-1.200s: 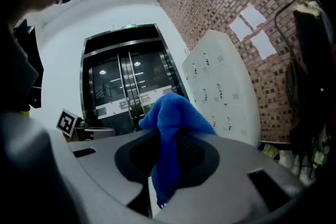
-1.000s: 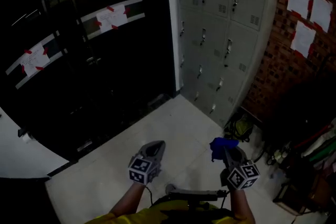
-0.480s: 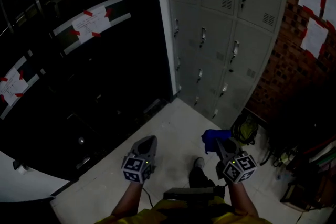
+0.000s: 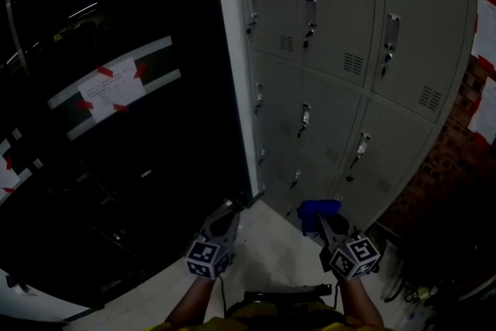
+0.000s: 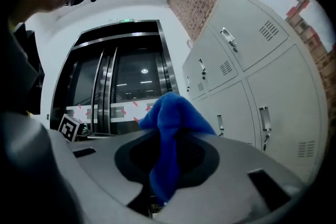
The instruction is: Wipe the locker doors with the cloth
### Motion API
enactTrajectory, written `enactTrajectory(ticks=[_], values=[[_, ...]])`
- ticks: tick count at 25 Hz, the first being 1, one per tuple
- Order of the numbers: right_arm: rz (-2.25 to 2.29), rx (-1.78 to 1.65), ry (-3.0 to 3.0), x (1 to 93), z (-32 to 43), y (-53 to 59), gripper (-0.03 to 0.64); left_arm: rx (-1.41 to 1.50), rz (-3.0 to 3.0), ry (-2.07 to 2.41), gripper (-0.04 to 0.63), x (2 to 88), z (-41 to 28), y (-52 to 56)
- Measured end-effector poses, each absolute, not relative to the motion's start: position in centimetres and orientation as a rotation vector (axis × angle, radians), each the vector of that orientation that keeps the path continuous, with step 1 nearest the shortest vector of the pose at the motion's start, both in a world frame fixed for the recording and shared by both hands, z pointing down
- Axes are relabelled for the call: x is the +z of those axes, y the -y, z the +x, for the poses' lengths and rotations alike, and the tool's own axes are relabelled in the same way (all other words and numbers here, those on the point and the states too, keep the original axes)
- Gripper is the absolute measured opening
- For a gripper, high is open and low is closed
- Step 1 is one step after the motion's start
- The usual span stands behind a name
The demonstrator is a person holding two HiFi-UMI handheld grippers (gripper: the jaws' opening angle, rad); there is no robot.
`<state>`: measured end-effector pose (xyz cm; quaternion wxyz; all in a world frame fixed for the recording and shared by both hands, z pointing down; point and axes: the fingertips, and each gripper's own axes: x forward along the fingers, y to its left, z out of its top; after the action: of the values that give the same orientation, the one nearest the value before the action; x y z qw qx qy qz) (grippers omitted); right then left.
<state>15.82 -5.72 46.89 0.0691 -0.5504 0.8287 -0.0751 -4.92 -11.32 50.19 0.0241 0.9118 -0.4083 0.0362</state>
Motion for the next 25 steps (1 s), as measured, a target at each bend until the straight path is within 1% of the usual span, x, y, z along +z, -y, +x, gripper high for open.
enactTrajectory(ticks=[7,10,14,17,21,25], values=[[-1.788,-0.216,-2.406,46.2,21.3,17.6,0.066,0.12,2.862,1.128,0.006,50.0,1.1,25.9],[-1.911,-0.207,-2.314,46.4,23.6,21.7,0.066,0.133,2.907,0.983,0.006,50.4,4.3,31.9],[-2.095,-0.189,-2.095,45.8,26.4,25.4,0.066,0.133,3.018,0.725,0.006,48.7,9.1,39.0],[-2.205,-0.183,-1.917,45.1,27.9,27.3,0.066,0.133,3.096,0.523,0.006,46.7,12.2,43.1],[-2.318,-0.155,-1.741,44.6,28.2,29.1,0.066,0.161,3.17,0.36,0.006,45.3,14.6,47.5],[-2.376,-0.131,-1.652,43.5,28.4,30.5,0.066,0.166,3.201,0.231,0.006,44.2,16.6,49.1]])
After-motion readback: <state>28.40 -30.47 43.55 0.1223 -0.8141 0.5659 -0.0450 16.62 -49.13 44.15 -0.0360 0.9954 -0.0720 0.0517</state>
